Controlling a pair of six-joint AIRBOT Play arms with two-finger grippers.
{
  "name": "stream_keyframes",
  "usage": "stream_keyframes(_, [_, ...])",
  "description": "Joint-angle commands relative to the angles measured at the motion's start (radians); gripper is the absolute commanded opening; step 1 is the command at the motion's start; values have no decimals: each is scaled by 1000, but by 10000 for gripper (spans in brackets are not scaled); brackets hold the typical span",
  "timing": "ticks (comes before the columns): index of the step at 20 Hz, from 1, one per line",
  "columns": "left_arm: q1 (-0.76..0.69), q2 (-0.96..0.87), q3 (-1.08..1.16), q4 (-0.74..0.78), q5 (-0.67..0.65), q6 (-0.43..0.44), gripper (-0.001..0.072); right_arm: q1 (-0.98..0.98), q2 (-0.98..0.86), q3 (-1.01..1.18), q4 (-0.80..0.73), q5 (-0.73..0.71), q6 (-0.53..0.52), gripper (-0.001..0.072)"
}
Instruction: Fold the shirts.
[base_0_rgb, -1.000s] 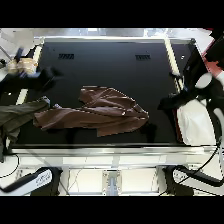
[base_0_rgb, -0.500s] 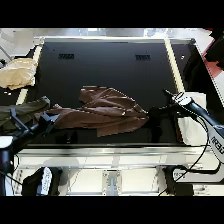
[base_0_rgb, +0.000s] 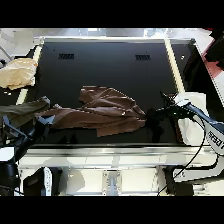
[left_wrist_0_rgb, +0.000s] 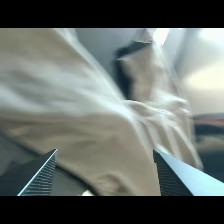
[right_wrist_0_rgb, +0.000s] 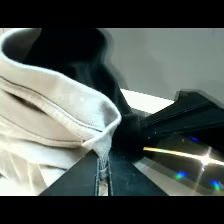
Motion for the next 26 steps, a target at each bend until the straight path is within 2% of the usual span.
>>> stream_keyframes(1, [0, 13, -22, 308, 4, -329, 713, 0, 1, 51, 29, 122, -13, 24])
stream_keyframes(3, [0, -14, -59, 340, 55, -339, 712, 0, 1, 123, 29, 191, -12, 24])
stream_keyframes(5, [0, -77, -68, 342, 164, -365, 709, 0, 1, 203, 29, 254, -11, 24])
stream_keyframes(6, [0, -113, -68, 342, 242, -414, 676, 0, 1, 238, 29, 274, -11, 23])
stream_keyframes(7, [0, -155, -68, 341, 319, -462, 558, 0, 1, 271, 29, 284, -10, 24])
stream_keyframes(8, [0, -196, -68, 324, 365, -469, 515, 0, 1, 296, 29, 286, -7, 24])
stream_keyframes(10, [0, -278, -68, 288, 387, -446, 514, 0, 1, 333, 29, 285, -5, 24])
stream_keyframes(13, [0, -394, -67, 220, 397, -330, 512, 0, 1, 345, 33, 286, -3, 24])
stream_keyframes(16, [0, -454, -65, 32, 463, -130, 496, 0, 1, 345, 44, 286, 5, 24])
stream_keyframes(17, [0, -463, -64, -45, 497, -67, 415, 0, 1, 345, 47, 286, 12, 24])
stream_keyframes(18, [0, -468, -63, -114, 518, -10, 291, 0, 1, 345, 47, 285, 13, 23])
stream_keyframes(19, [0, -475, -57, -166, 524, 59, 73, 0, 1, 345, 47, 285, 13, 23])
stream_keyframes(20, [-1, -482, -46, -205, 522, 126, 12, 0, 1, 345, 47, 285, 15, 23])
stream_keyframes(22, [-1, -486, -13, -285, 496, 214, 12, 0, 16, 345, 48, 284, 23, 22])
stream_keyframes(24, [-1, -473, 63, -321, 389, 314, 12, 0, 72, 345, 40, 288, 58, 20])
stream_keyframes(26, [0, -404, 196, -319, 257, 433, 10, 0, 208, 345, -26, 290, 82, 20])
